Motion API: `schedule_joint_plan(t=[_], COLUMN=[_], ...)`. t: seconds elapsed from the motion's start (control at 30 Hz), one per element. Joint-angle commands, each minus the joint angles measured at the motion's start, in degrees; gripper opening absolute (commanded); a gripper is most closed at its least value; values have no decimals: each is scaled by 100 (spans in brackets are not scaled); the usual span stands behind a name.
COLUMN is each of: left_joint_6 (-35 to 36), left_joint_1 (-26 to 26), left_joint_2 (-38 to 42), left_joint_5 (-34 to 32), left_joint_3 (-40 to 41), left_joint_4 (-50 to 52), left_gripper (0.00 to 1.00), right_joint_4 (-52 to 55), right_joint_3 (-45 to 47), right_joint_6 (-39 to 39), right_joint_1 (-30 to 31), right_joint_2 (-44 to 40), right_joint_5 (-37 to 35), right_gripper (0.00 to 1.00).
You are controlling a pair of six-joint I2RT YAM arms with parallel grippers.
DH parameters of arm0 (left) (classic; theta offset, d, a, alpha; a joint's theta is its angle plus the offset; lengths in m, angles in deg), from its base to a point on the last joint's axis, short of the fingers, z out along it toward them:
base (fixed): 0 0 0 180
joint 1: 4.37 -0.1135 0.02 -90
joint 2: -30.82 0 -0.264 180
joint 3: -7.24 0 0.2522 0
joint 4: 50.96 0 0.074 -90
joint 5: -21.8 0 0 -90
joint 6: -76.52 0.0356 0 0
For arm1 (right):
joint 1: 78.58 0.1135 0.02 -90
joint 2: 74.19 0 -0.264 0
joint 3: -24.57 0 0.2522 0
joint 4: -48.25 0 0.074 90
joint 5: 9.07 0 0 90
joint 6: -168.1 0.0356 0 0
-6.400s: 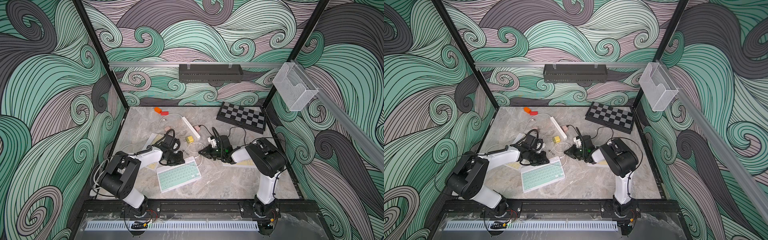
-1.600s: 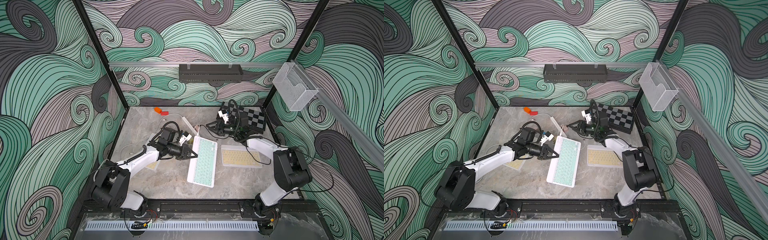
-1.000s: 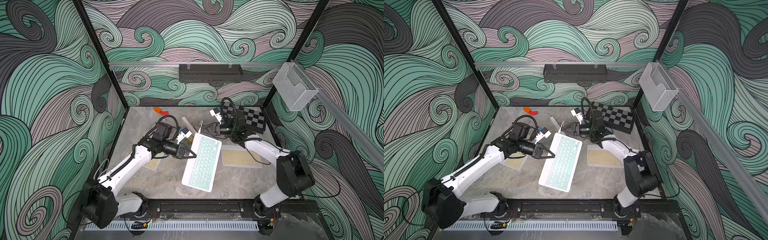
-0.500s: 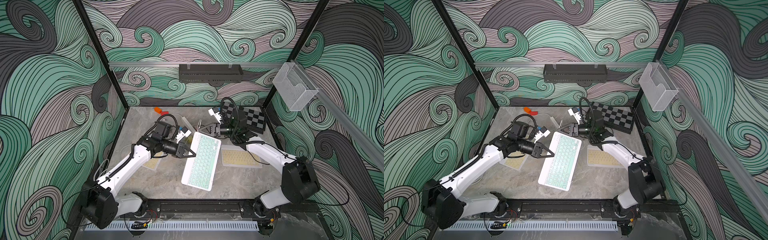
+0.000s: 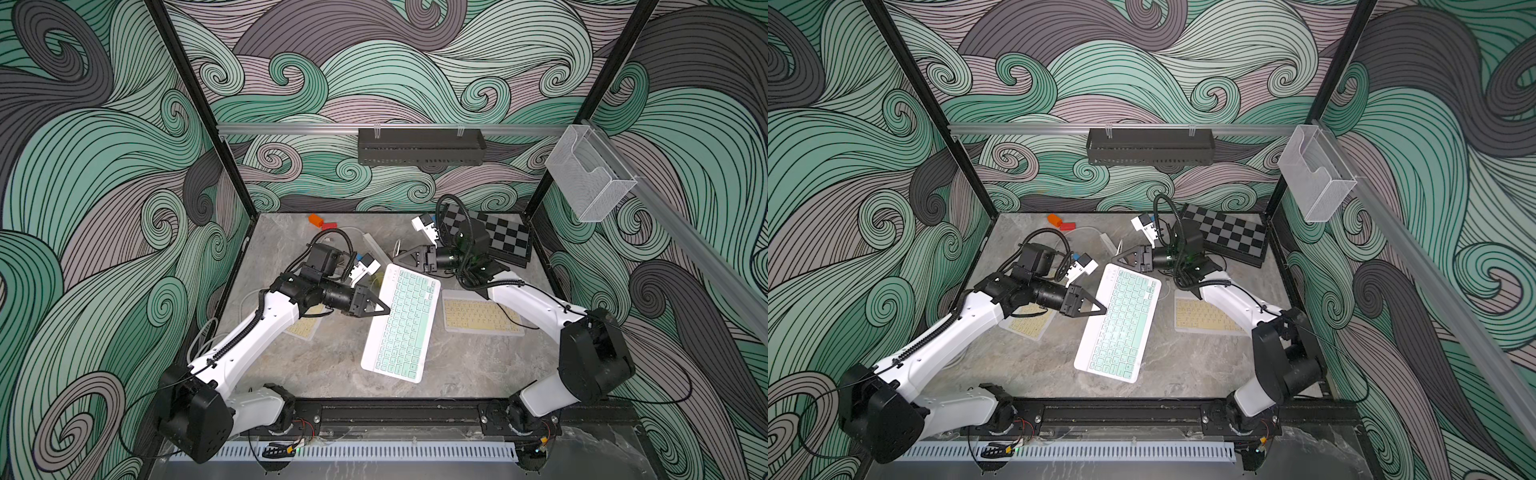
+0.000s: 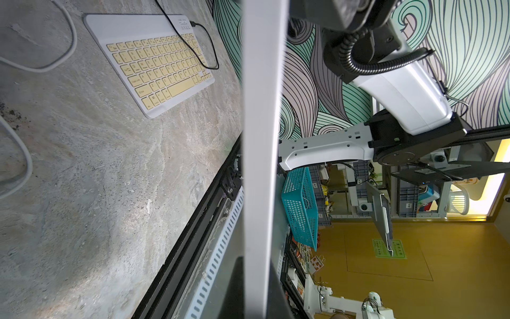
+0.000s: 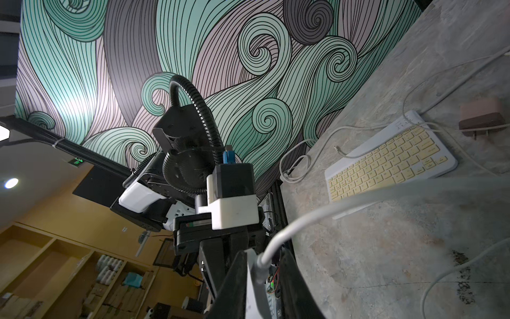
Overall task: Unplug the wireless keyboard
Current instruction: Remove the power cord from the keyboard.
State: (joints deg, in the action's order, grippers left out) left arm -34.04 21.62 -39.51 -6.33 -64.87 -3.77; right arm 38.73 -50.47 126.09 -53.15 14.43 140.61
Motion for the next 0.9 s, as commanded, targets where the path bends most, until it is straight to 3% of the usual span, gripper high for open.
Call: schedule_joint_plan(t=[0.0, 0.13, 0.3, 0.57, 0.87], left_joint_6=[-14, -38, -127, -985, -1282], left_joint_1=[-47, -75, -86, -86, -79], left_joint_2=[132, 100, 171, 628, 842], left_joint_5=[160, 134, -3, -248, -410], left_joint_3=[-89, -55, 110, 998, 1429], left_joint_4=[-104, -73, 50, -588, -743], left_gripper=[0, 0, 0, 0, 0], right_joint_4=[-171, -245, -416, -895, -1099], right_joint_3=[-174, -174, -267, -245, 230], right_joint_6=[19, -34, -80, 194, 192], right_joint_1=[6, 6, -25, -305, -651], right_joint_2=[50, 26, 2, -374, -1022], right_joint_5=[52, 53, -155, -1276, -2228], right_gripper=[15, 0, 0, 0, 0])
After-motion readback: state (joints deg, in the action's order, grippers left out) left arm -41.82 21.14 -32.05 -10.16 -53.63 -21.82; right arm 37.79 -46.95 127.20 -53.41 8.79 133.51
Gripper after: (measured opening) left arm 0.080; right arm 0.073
